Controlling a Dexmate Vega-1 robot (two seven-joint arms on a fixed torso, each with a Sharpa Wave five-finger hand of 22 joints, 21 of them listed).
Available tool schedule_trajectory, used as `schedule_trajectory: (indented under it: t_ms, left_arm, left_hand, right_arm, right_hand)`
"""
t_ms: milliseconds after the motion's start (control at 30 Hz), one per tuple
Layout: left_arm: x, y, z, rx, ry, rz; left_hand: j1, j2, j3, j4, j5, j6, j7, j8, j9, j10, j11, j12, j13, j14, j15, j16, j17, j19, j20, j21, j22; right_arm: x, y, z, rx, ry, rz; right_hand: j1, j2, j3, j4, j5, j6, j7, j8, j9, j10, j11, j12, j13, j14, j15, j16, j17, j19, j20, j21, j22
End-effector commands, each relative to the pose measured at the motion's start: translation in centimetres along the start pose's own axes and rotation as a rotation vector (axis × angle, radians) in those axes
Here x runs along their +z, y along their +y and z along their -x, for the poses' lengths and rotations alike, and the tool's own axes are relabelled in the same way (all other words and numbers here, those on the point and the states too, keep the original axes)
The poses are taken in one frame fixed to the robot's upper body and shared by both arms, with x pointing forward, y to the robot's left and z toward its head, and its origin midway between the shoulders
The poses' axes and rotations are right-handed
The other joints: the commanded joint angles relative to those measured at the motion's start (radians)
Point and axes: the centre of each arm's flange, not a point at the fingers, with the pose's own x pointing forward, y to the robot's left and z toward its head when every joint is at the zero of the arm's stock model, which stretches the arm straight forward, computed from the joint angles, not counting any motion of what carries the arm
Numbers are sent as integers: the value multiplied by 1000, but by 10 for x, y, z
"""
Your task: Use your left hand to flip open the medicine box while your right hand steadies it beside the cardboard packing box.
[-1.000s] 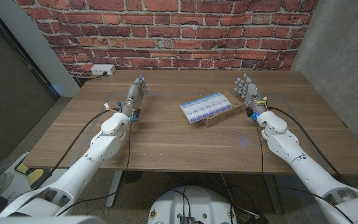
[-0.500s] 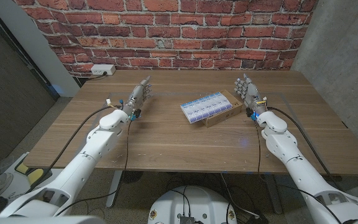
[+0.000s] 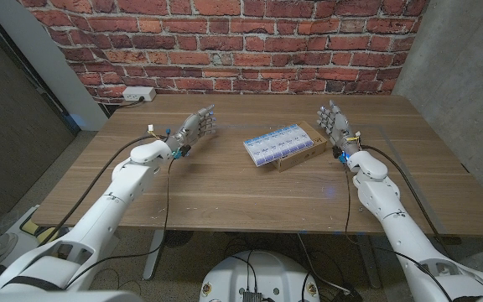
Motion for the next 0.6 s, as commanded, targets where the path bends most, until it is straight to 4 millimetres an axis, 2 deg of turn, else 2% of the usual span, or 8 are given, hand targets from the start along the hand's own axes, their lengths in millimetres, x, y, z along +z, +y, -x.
schedule_trajectory:
  t_ms: [33,133,233,333,400,433,600]
  left_arm:
    - [10,-5,-11,-156,62,-75]
    - [12,-6,-13,-187,86,-90]
    - [13,-8,-14,-214,111,-109]
    - [13,-9,-15,-251,132,-107]
    - [13,-9,-16,-271,137,-101]
    - [12,-10,-17,-281,139,-94]
    - [13,-12,-19,-325,143,-88]
  left_hand:
    - [14,-11,-8,-12,-1,47,-12,20,3,19,8,8,2,22,1,3,1,50,-44,2,1]
    - [19,-21,-18,-16,0,76,20,25,3,56,1,15,1,51,-13,8,-2,101,-65,8,-2]
    - [18,-27,-26,-17,0,104,31,31,4,82,1,20,1,78,-15,13,-4,141,-65,13,-5]
    - [13,-32,-37,-15,1,152,28,44,5,119,9,28,0,114,-13,21,-5,173,-50,12,-6]
    - [8,-34,-44,-13,1,166,37,46,6,143,15,33,0,138,-11,26,-5,188,-37,10,-6]
    - [6,-34,-49,-11,2,189,46,52,7,164,15,37,0,156,-9,30,-5,214,-28,13,-6]
    - [7,-28,-53,-9,2,238,52,66,9,196,17,41,0,193,-7,38,-4,245,-15,11,-6]
  right_arm:
    - [-3,-3,4,-9,1,-4]
    - [-3,-4,6,-11,0,-4]
    - [-3,-5,7,-14,-1,-5]
    - [-3,-5,8,-16,-1,-6]
    - [-3,-6,9,-16,-2,-6]
    - [-3,-6,10,-16,-2,-6]
    - [-3,-6,12,-17,-4,-8]
  right_hand:
    - [14,1,1,-4,2,6,-1,7,1,5,6,6,2,-1,7,4,4,5,6,3,1]
    - [14,2,1,-5,2,7,0,7,1,6,7,7,2,0,8,4,4,6,8,3,1]
    - [15,2,1,-6,2,7,0,7,2,6,6,7,2,-1,7,4,4,5,7,3,1]
    - [15,2,0,-7,1,8,0,8,2,6,6,7,2,-1,8,4,4,6,8,3,2]
    - [16,2,0,-8,1,7,0,7,2,6,6,7,2,0,6,4,4,6,7,3,2]
    - [16,2,0,-8,1,7,0,7,2,6,6,7,2,0,6,4,4,6,7,3,2]
    - [16,2,0,-9,1,8,0,8,2,7,7,8,2,0,6,4,4,6,7,3,2]
